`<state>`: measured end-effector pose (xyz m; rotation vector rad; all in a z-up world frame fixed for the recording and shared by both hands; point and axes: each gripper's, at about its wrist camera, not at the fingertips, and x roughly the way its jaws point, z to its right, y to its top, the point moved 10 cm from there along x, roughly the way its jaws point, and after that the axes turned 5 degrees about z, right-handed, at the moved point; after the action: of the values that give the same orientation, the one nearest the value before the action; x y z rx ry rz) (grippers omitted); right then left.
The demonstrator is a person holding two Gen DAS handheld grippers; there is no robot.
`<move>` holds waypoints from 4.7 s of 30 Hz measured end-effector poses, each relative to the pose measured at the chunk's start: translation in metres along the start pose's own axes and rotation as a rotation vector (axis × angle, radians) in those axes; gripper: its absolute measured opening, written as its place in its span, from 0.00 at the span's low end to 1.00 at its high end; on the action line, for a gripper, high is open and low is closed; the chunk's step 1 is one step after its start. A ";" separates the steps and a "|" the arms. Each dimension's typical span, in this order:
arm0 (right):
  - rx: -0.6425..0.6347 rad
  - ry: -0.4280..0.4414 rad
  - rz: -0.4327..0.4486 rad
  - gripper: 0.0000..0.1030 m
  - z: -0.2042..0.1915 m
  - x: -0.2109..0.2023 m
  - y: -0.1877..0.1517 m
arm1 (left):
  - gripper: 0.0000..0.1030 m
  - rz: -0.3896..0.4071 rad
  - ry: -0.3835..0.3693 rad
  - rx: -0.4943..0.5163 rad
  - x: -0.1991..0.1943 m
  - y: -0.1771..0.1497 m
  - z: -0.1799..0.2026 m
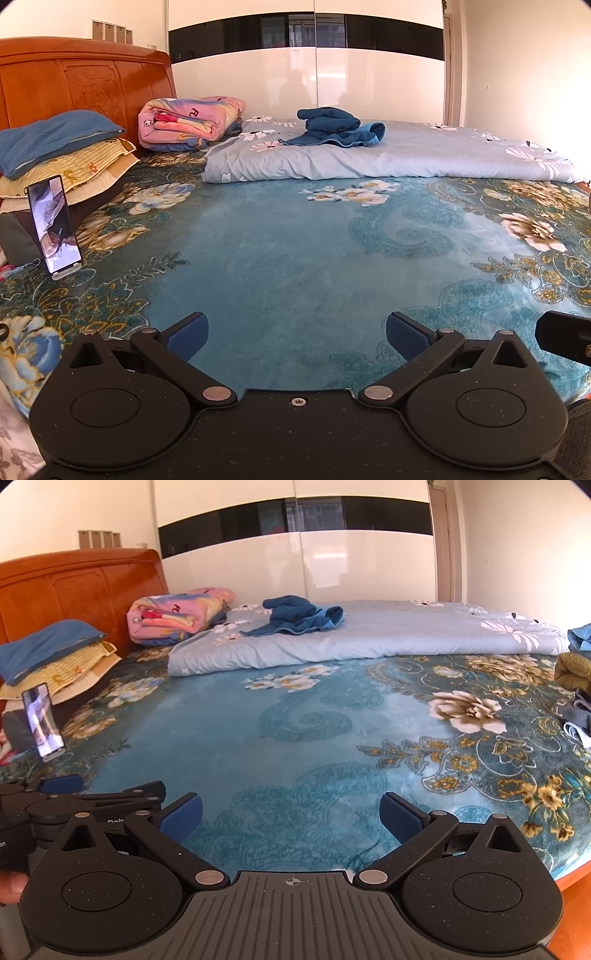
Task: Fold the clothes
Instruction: 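Move both grippers toward the dark-blue fleece jacket on the duvet, then grasp the fleece jacket edge with the left gripper and pull it off the duvet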
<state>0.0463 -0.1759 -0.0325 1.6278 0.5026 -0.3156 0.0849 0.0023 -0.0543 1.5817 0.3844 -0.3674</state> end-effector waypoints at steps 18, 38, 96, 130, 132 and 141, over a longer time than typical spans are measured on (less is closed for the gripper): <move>0.033 0.027 -0.080 1.00 0.005 0.030 -0.015 | 0.99 -0.027 -0.025 0.023 0.027 -0.016 0.000; -0.070 0.033 0.105 1.00 0.039 0.111 0.074 | 0.99 0.086 -0.111 -0.144 0.102 0.047 -0.039; 0.239 -0.101 0.020 0.91 0.267 0.258 0.062 | 0.11 0.050 0.023 0.111 0.610 0.293 0.109; 0.239 -0.001 0.256 0.83 0.179 0.023 0.112 | 0.09 -0.058 -0.498 -0.019 0.158 0.201 0.139; 0.250 0.001 0.250 0.83 0.178 0.012 0.102 | 0.09 -0.087 -0.570 -0.014 0.130 0.177 0.164; 0.313 -0.073 0.190 0.87 0.201 -0.010 0.065 | 0.11 -0.199 -0.691 -0.032 0.113 0.100 0.238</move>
<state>0.0875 -0.3804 0.0037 1.9443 0.2475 -0.3213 0.2314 -0.2375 -0.0285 1.2897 0.0080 -1.0165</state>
